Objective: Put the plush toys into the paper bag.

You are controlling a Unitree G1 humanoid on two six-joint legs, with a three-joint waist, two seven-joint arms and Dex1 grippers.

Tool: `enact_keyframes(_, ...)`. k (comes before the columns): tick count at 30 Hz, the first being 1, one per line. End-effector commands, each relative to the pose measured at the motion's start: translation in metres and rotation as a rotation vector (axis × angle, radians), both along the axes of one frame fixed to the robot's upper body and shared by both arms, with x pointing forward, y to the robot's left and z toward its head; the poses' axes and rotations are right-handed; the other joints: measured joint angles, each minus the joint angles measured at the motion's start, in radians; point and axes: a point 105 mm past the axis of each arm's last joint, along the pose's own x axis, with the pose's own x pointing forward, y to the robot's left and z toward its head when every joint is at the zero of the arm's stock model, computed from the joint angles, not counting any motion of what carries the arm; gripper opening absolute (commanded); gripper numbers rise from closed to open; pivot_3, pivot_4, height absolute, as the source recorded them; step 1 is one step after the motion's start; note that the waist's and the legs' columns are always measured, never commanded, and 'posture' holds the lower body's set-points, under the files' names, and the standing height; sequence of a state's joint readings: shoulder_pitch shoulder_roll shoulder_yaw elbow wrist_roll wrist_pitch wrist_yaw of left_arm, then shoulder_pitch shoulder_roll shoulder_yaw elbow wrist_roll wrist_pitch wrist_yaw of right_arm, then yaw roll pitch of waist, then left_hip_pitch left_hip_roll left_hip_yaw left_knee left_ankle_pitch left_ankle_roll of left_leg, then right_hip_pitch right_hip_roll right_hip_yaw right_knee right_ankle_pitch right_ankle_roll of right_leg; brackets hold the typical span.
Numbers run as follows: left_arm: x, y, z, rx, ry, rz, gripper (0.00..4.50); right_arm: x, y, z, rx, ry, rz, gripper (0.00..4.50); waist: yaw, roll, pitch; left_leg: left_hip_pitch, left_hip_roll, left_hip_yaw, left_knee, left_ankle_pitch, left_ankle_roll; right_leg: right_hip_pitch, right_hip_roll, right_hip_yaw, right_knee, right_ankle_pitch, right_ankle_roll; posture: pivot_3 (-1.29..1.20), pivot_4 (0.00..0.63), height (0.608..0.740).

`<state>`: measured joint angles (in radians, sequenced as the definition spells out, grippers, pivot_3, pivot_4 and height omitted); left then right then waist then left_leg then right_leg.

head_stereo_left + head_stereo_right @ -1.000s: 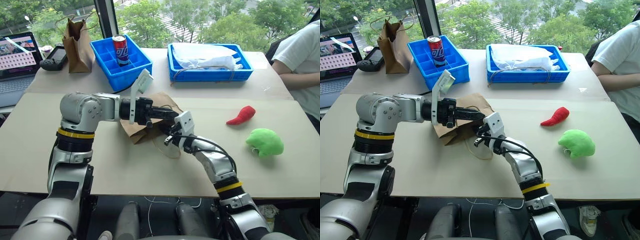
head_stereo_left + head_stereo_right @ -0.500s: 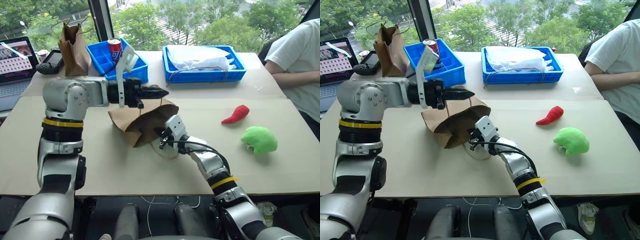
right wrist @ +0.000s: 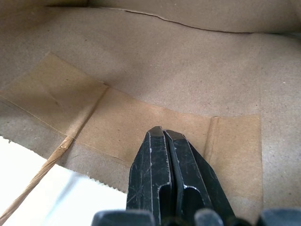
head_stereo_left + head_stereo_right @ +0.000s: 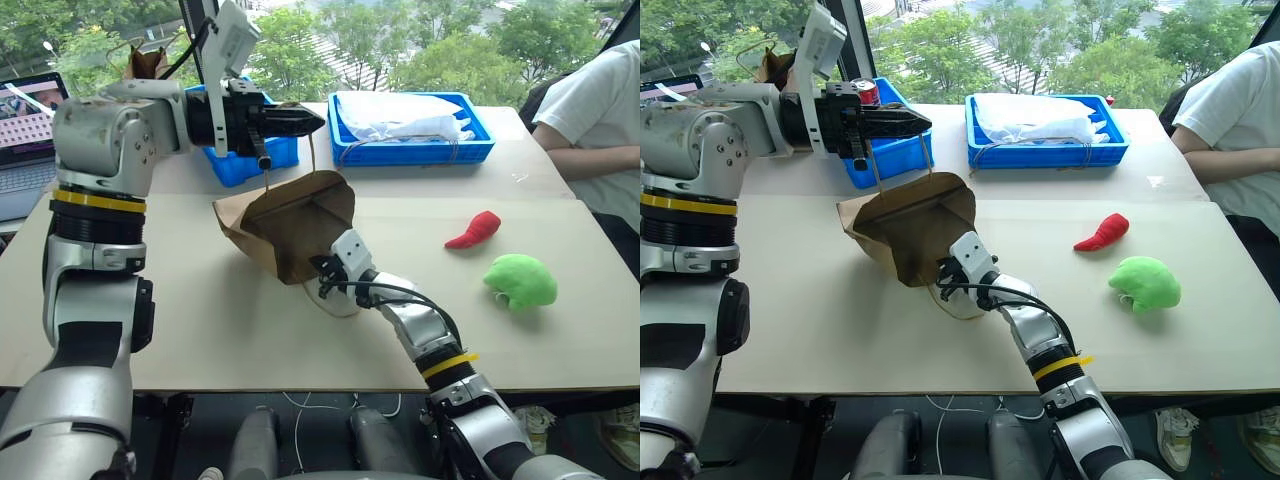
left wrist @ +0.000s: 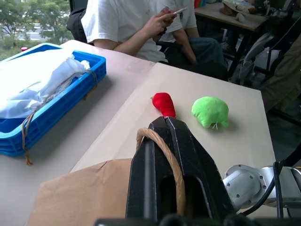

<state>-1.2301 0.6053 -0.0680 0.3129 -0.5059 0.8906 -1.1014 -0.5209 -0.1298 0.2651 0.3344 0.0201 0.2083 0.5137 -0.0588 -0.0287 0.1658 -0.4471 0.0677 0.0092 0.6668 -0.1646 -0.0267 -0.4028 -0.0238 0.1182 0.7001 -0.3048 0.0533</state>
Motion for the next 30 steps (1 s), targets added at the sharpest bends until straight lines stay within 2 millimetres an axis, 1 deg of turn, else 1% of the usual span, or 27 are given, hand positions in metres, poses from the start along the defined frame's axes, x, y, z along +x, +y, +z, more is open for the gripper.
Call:
enact_keyframes(1, -0.007, 0.0, 0.033, 0.0, -0.135, 0.001, 0.0, -0.008, -0.021, -0.046, -0.108, 0.149, -0.059, 0.04, 0.002, 0.0, 0.0, 0.0, 0.0, 0.0, 0.0, 0.0, 0.0, 0.0, 0.0, 0.0, 0.0, 0.0, 0.0, 0.0, 0.15, 0.685)
enact_keyframes(5, -0.009, 0.003, 0.042, -0.002, -0.17, -0.001, 0.0, -0.009, -0.023, -0.045, -0.111, 0.149, -0.06, 0.04, 0.007, 0.0, 0.0, -0.001, 0.0, 0.0, 0.0, 0.0, 0.0, 0.0, 0.0, 0.0, 0.0, 0.0, 0.0, 0.0, 0.15, 0.685)
enact_keyframes(8, -0.009, 0.004, 0.044, -0.015, -0.173, 0.004, 0.0, -0.009, -0.026, -0.044, -0.114, 0.15, -0.062, 0.04, 0.013, 0.0, 0.0, -0.001, 0.0, 0.0, 0.0, 0.0, 0.0, -0.001, 0.0, 0.0, -0.001, 0.0, 0.0, 0.0, 0.15, 0.685)
enact_keyframes(11, -0.008, 0.004, 0.039, -0.032, -0.153, 0.005, 0.0, -0.011, -0.029, -0.043, -0.113, 0.152, -0.068, 0.04, 0.017, 0.0, 0.0, -0.002, 0.0, 0.0, 0.0, 0.0, 0.0, -0.001, 0.0, 0.0, -0.001, 0.0, 0.0, 0.0, 0.15, 0.685)
enact_keyframes(14, -0.007, 0.003, 0.025, -0.026, -0.124, -0.002, 0.0, -0.013, -0.03, -0.038, -0.101, 0.14, -0.069, 0.04, 0.02, 0.0, 0.0, -0.003, 0.0, 0.0, 0.0, 0.0, 0.0, -0.002, -0.001, 0.0, -0.001, -0.001, 0.001, 0.0, 0.15, 0.685)
enact_keyframes(16, -0.007, 0.002, 0.022, -0.044, -0.106, -0.002, 0.0, -0.014, -0.028, -0.027, -0.067, 0.109, -0.05, 0.04, 0.022, 0.0, 0.0, -0.004, 0.0, 0.0, 0.0, 0.0, 0.0, -0.002, -0.001, 0.0, -0.002, -0.001, 0.001, 0.0, 0.15, 0.685)
enact_keyframes(19, -0.006, 0.001, 0.019, -0.065, -0.089, -0.004, 0.0, -0.017, -0.024, 0.0, 0.04, 0.074, -0.026, 0.04, 0.024, 0.0, 0.0, -0.007, -0.001, 0.0, 0.0, 0.0, 0.0, -0.004, -0.001, -0.001, -0.002, -0.001, 0.001, 0.0, 0.15, 0.685)
enact_keyframes(21, -0.006, 0.0, 0.017, -0.071, -0.082, -0.005, 0.0, -0.02, -0.025, 0.015, 0.087, 0.061, -0.014, 0.61, 0.023, 0.0, 0.0, -0.01, -0.001, -0.001, 0.0, 0.0, 0.0, -0.006, -0.001, -0.001, -0.002, -0.001, 0.001, 0.0, 0.15, 0.685)
enact_keyframes(22, -0.006, 0.0, 0.017, -0.074, -0.079, -0.007, 0.0, -0.021, -0.025, 0.021, 0.1, 0.051, -0.006, 0.8, 0.022, 0.0, 0.0, -0.011, -0.001, -0.001, 0.0, 0.0, 0.0, -0.008, -0.001, -0.001, -0.002, -0.001, 0.001, 0.0, 0.15, 0.685)
enact_keyframes(23, -0.006, -0.001, 0.016, -0.076, -0.077, -0.008, 0.0, -0.022, -0.026, 0.025, 0.105, 0.047, -0.004, 1.16, 0.021, 0.0, 0.0, -0.012, -0.001, -0.001, 0.0, 0.0, 0.0, -0.009, -0.001, -0.001, -0.002, -0.001, 0.001, 0.0, 0.15, 0.685)
enact_keyframes(26, -0.006, -0.004, 0.014, -0.084, -0.067, -0.016, 0.0, -0.027, -0.035, 0.053, 0.159, -0.003, -0.007, 2.12, 0.02, 0.0, 0.0, -0.014, -0.001, -0.001, 0.0, 0.0, 0.0, -0.013, -0.001, -0.001, 0.0, -0.001, 0.001, 0.0, 0.15, 0.685)
enact_keyframes(27, -0.006, -0.005, 0.013, -0.081, -0.066, -0.02, 0.0, -0.03, -0.039, 0.063, 0.171, -0.021, -0.007, 2.51, 0.019, 0.0, 0.0, -0.015, -0.001, -0.001, 0.0, 0.0, 0.0, -0.014, 0.0, -0.001, 0.0, -0.001, 0.001, 0.0, 0.15, 0.685)
enact_keyframes(30, -0.007, -0.006, 0.012, -0.082, -0.061, -0.028, 0.0, -0.036, -0.048, 0.085, 0.199, -0.058, -0.019, 3.57, 0.017, 0.0, 0.0, -0.02, 0.0, -0.001, 0.0, 0.001, 0.0, -0.019, 0.0, 0.0, 0.001, -0.001, 0.001, 0.0, 0.15, 0.685)
